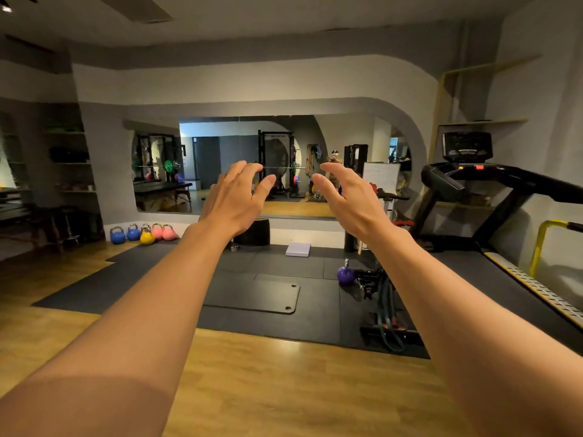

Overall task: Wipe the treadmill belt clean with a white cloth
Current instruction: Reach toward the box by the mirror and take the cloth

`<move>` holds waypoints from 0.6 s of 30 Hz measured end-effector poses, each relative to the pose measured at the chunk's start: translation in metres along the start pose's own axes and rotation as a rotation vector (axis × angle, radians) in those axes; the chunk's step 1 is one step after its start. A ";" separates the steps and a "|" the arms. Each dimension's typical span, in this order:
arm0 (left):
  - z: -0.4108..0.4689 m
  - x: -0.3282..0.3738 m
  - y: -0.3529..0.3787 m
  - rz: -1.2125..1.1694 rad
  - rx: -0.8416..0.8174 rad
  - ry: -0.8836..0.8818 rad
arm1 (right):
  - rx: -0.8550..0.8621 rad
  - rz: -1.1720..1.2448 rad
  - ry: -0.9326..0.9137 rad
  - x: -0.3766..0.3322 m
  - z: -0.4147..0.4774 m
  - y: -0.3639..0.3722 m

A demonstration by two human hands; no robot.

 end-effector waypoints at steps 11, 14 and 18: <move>0.146 -0.064 0.135 0.005 0.008 -0.072 | -0.066 -0.031 -0.034 0.141 0.155 0.100; 0.185 -0.097 0.179 0.022 -0.002 -0.086 | -0.070 -0.039 -0.044 0.178 0.195 0.140; 0.242 -0.148 0.238 0.051 0.002 -0.089 | -0.057 -0.064 -0.055 0.229 0.250 0.199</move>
Point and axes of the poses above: each hand's wrist, its own z-axis towards the middle knuckle, its own y-axis out of the palm, x = y × z, the point moved 7 cm from there along z, towards the middle knuckle, and after that the axes turned 7 degrees about z, right-handed, at the moved point
